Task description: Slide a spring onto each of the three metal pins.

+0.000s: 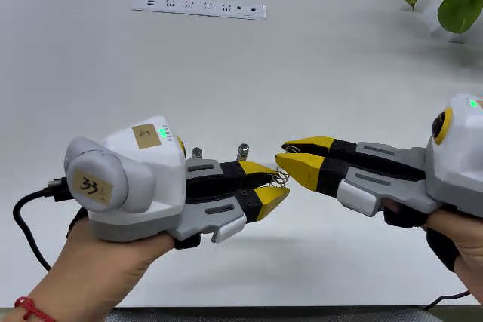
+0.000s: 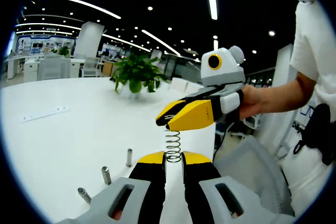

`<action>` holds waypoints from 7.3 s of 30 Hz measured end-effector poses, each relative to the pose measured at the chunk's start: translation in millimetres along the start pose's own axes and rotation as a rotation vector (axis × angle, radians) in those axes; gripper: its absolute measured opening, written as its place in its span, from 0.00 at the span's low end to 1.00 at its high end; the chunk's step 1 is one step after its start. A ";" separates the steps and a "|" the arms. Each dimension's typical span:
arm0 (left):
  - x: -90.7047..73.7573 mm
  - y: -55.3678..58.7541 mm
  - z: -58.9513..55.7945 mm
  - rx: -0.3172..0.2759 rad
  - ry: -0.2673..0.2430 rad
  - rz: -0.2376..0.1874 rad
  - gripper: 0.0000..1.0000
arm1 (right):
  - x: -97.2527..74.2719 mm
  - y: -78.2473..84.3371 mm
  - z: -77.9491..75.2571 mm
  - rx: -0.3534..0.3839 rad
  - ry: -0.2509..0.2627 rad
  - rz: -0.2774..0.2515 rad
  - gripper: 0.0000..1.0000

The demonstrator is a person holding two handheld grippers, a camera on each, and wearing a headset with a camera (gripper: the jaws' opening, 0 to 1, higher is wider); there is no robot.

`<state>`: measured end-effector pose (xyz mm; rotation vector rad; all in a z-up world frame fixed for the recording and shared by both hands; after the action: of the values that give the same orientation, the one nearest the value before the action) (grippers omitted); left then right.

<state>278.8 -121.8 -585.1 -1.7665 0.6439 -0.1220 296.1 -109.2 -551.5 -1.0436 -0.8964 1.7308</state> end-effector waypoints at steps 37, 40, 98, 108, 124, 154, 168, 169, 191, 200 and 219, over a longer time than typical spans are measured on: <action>0.9 3.2 -5.7 0.031 0.032 0.013 0.10 | -0.6 4.1 1.1 -0.079 -0.015 0.054 0.15; 0.7 3.3 -6.0 0.030 0.034 0.011 0.10 | -0.8 4.0 3.4 -0.083 -0.028 0.062 0.17; -1.9 6.9 -12.5 0.077 0.076 -0.009 0.10 | -5.8 35.7 24.2 -0.870 -0.652 0.989 0.12; -0.9 8.4 -13.7 0.085 0.080 -0.002 0.11 | -5.5 36.9 25.7 -0.866 -0.641 0.996 0.12; -2.6 9.4 -14.8 0.080 0.073 -0.004 0.11 | -6.1 38.3 25.5 -0.863 -0.635 1.004 0.12; -23.3 27.5 2.2 0.121 0.003 0.057 0.27 | -7.1 29.4 3.7 -0.826 -0.522 0.980 0.12; -61.3 46.3 35.3 0.158 -0.097 0.111 0.49 | -4.3 21.3 -52.1 -0.802 -0.303 0.998 0.12; -64.1 46.4 37.3 0.154 -0.103 0.105 0.52 | -3.6 21.6 -58.4 -0.800 -0.285 1.001 0.12; -79.2 50.9 56.3 0.114 -0.124 0.079 0.73 | 15.7 43.8 -115.5 -0.761 -0.187 1.073 0.12; -78.7 51.2 57.0 0.104 -0.125 0.070 0.76 | 23.5 55.2 -126.6 -0.750 -0.180 1.096 0.12; -78.0 55.1 59.3 0.083 -0.128 0.061 0.77 | 29.5 71.7 -132.3 -0.729 -0.193 1.125 0.12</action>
<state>217.4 -41.7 -634.7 -1.6587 0.5912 0.0068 387.0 -88.7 -673.3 -2.1743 -1.2156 2.4907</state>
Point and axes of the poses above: the centre of the closed fingertips' face, and the gripper's own axes: x roughly forward along the fingers, z roughly to its left, y roughly out of its underside, the point moved 1 cm from there along -x, roughly backward along the fingers
